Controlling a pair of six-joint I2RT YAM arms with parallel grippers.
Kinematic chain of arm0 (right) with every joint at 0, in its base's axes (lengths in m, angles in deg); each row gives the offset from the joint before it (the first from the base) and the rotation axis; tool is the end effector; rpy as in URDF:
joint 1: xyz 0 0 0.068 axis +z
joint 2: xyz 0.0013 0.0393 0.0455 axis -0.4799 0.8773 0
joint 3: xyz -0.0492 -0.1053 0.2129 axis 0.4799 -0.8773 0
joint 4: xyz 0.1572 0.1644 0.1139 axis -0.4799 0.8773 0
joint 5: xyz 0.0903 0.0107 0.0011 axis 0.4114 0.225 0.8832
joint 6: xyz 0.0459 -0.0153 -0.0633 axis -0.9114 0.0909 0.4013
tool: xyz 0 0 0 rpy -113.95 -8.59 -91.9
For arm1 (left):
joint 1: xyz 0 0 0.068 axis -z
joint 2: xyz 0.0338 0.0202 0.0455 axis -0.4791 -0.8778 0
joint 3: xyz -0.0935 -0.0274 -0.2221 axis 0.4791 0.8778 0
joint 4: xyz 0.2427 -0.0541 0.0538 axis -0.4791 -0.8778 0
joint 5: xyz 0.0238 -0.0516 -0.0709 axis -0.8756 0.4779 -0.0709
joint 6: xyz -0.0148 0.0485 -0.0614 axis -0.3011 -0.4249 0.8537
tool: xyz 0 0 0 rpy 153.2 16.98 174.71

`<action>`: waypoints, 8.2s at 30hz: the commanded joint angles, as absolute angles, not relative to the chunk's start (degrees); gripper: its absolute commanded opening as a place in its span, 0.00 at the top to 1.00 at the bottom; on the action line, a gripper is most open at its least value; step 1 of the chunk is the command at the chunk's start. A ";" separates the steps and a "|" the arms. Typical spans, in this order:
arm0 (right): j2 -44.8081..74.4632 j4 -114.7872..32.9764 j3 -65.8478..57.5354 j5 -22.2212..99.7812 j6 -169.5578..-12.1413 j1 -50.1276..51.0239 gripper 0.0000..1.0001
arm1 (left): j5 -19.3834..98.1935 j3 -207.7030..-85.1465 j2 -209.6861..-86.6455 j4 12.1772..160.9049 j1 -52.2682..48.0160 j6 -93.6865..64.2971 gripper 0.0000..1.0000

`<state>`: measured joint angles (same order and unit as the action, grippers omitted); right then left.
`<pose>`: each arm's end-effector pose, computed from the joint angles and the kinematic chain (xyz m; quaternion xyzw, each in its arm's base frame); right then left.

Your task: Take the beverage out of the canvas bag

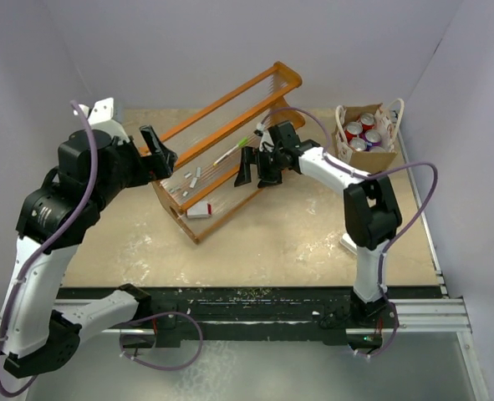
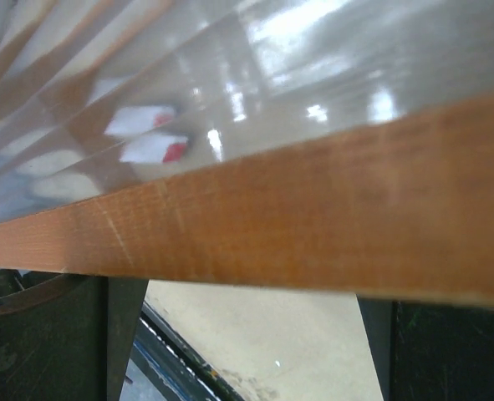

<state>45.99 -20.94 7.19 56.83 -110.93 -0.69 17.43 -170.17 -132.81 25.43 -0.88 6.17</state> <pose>0.3773 0.2342 0.1844 -0.0922 0.9026 0.3518 0.2305 0.1761 -0.0743 0.4475 -0.0997 0.8252 -0.1880 0.5232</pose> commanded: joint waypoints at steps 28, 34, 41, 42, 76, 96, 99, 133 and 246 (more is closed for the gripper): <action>36.74 -10.96 10.93 37.92 -105.47 1.78 0.00 | 21.93 -173.37 -126.37 17.77 -1.21 3.28 0.01; 27.39 -6.13 2.06 17.34 -101.32 0.90 0.00 | 23.40 -171.03 -124.51 18.73 -1.20 3.62 0.01; 25.06 -2.39 5.64 -2.32 -96.74 -5.44 0.00 | 24.50 -178.83 -130.17 15.65 -1.21 -2.62 0.01; 25.30 -2.97 6.25 -2.38 -95.75 -7.34 0.00 | 24.73 -178.86 -130.33 15.99 -1.20 -2.87 0.01; 43.92 -4.08 18.24 5.21 -84.07 -19.10 0.77 | 27.27 -181.91 -133.19 11.77 -1.19 -3.82 0.01; 25.28 -2.00 2.96 19.06 -90.43 -10.15 1.00 | 35.14 -176.87 -131.40 14.21 -1.20 1.13 0.01; 22.63 -0.85 0.64 20.28 -94.26 -7.09 1.00 | 35.40 -174.90 -130.47 14.19 -1.20 2.55 0.01; 8.50 -9.38 -6.96 31.24 -124.40 35.36 0.30 | 52.54 -143.17 -127.04 39.54 -1.12 22.29 0.01; 36.07 4.43 1.84 8.67 -126.76 18.78 0.63 | 38.03 -130.06 -133.65 45.98 16.46 31.92 1.00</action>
<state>35.85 3.19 -0.88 11.19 -126.47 19.37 35.24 -130.31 -138.30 48.32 16.39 32.88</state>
